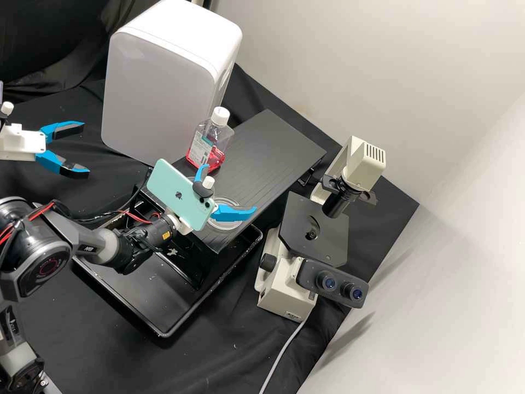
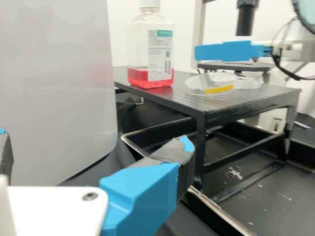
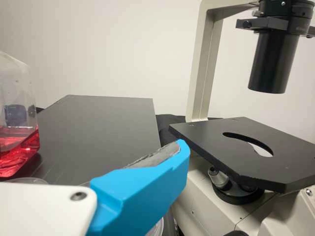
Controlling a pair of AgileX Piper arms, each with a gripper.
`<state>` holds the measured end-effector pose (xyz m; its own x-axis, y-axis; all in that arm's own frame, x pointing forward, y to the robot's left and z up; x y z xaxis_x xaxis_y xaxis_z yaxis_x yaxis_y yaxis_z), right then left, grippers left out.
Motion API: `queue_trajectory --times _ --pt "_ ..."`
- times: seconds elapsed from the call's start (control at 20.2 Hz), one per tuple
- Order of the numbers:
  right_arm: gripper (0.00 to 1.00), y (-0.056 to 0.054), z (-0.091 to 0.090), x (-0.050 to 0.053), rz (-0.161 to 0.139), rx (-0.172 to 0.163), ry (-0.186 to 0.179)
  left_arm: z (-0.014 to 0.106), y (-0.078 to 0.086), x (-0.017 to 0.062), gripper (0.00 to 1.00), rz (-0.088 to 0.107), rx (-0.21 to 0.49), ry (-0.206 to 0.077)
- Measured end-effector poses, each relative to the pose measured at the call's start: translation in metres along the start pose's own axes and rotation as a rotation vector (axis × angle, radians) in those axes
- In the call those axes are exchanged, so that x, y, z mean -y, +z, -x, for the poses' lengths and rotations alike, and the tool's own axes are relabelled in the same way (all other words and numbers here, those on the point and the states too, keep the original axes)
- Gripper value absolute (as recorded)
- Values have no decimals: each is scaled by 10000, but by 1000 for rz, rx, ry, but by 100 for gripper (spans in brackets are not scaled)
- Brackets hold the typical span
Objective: Place the lid on the petri dish
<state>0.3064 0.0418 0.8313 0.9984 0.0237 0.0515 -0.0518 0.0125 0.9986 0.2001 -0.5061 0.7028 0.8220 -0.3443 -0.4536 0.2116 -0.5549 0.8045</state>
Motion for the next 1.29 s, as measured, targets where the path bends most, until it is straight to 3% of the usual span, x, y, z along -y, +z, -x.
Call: queue_trajectory --times 0.55,0.79,0.94,1.09,1.14,1.19,1.29 --pt "100 -1 0 -1 0 -1 1 69 124 84 100 -4 52 -39" --pt "100 17 107 13 1 1 -1 70 161 94 100 -5 68 -44" --pt "100 -62 201 34 8 -46 11 65 217 144 100 -13 92 -66" --pt "100 -172 283 110 56 -112 13 57 258 213 100 -13 103 -95" --pt "100 -209 304 141 76 -134 12 56 269 227 100 -21 106 -100" --pt "100 -239 327 181 97 -150 4 56 272 228 100 -34 107 -99" --pt "100 -283 366 257 128 -172 -19 56 278 230 100 -35 107 -99"
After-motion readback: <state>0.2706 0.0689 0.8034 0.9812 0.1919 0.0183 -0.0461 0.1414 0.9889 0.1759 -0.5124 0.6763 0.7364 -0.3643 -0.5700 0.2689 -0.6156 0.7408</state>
